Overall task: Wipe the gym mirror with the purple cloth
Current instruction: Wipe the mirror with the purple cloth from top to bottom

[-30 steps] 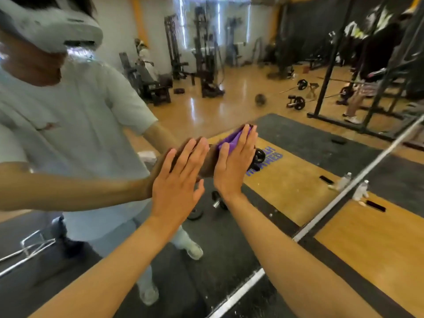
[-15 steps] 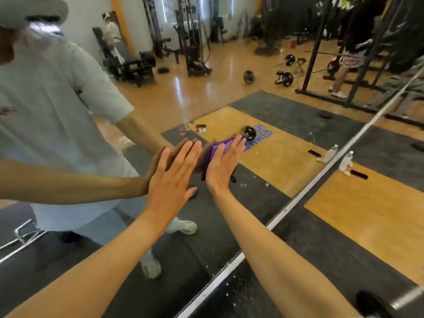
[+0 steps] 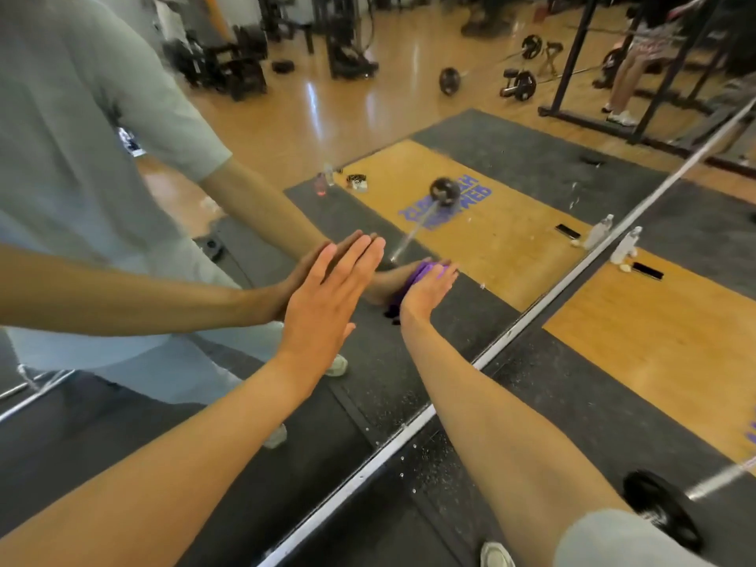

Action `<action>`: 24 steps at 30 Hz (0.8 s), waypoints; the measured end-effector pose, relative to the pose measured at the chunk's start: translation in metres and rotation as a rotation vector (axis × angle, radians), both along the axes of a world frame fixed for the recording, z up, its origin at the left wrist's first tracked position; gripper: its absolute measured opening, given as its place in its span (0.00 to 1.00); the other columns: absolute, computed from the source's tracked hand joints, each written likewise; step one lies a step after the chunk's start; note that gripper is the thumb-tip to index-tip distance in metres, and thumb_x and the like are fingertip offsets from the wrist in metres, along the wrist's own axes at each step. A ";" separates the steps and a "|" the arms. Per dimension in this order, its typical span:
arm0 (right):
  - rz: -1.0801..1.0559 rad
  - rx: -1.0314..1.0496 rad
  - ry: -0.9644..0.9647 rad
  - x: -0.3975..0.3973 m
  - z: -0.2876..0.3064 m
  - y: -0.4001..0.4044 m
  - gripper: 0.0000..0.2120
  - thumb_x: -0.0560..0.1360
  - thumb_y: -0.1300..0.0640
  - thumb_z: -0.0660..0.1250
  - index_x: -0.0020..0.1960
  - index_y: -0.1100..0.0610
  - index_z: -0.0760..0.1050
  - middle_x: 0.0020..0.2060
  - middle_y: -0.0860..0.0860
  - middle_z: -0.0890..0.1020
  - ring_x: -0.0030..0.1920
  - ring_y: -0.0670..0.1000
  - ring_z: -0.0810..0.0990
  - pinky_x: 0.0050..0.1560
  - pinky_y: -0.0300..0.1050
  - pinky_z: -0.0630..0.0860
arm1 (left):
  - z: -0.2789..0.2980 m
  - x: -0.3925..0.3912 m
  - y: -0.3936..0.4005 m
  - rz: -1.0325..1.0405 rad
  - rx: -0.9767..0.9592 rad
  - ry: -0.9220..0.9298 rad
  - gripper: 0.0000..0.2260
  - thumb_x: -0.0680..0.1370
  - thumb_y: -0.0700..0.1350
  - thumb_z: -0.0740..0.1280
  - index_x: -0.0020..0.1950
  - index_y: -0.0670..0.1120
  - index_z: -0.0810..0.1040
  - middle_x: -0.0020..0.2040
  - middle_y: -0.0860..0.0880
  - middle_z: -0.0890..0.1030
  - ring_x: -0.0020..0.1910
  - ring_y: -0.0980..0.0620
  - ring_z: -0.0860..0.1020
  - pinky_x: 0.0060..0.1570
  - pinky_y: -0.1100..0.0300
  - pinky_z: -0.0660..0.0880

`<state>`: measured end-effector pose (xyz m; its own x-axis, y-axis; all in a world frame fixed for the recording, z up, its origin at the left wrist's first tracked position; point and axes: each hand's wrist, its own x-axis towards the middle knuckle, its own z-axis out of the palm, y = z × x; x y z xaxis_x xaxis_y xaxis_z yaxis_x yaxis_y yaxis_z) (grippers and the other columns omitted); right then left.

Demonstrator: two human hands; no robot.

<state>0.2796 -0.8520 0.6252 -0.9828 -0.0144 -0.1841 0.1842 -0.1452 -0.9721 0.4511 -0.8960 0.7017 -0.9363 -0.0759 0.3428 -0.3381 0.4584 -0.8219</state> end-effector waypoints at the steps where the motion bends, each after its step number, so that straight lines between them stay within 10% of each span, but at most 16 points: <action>1: -0.002 0.004 -0.048 -0.001 -0.001 0.001 0.26 0.89 0.55 0.47 0.85 0.60 0.49 0.84 0.56 0.51 0.84 0.55 0.49 0.78 0.43 0.45 | -0.007 -0.002 0.001 0.007 0.000 -0.005 0.60 0.73 0.73 0.68 0.85 0.40 0.38 0.86 0.44 0.40 0.86 0.45 0.46 0.78 0.38 0.32; 13: 0.076 0.144 0.645 -0.057 0.053 0.002 0.29 0.86 0.50 0.48 0.84 0.58 0.49 0.84 0.53 0.48 0.84 0.51 0.43 0.79 0.43 0.38 | -0.038 -0.029 0.009 0.026 -0.005 -0.006 0.55 0.75 0.68 0.68 0.86 0.41 0.40 0.85 0.40 0.37 0.85 0.44 0.44 0.79 0.37 0.33; 24: -0.082 -0.126 -0.194 -0.080 -0.032 0.008 0.26 0.88 0.51 0.50 0.84 0.58 0.54 0.83 0.56 0.59 0.82 0.56 0.56 0.81 0.56 0.52 | -0.044 -0.035 0.011 0.077 -0.028 -0.013 0.55 0.75 0.72 0.65 0.86 0.42 0.40 0.86 0.42 0.39 0.85 0.49 0.44 0.79 0.37 0.36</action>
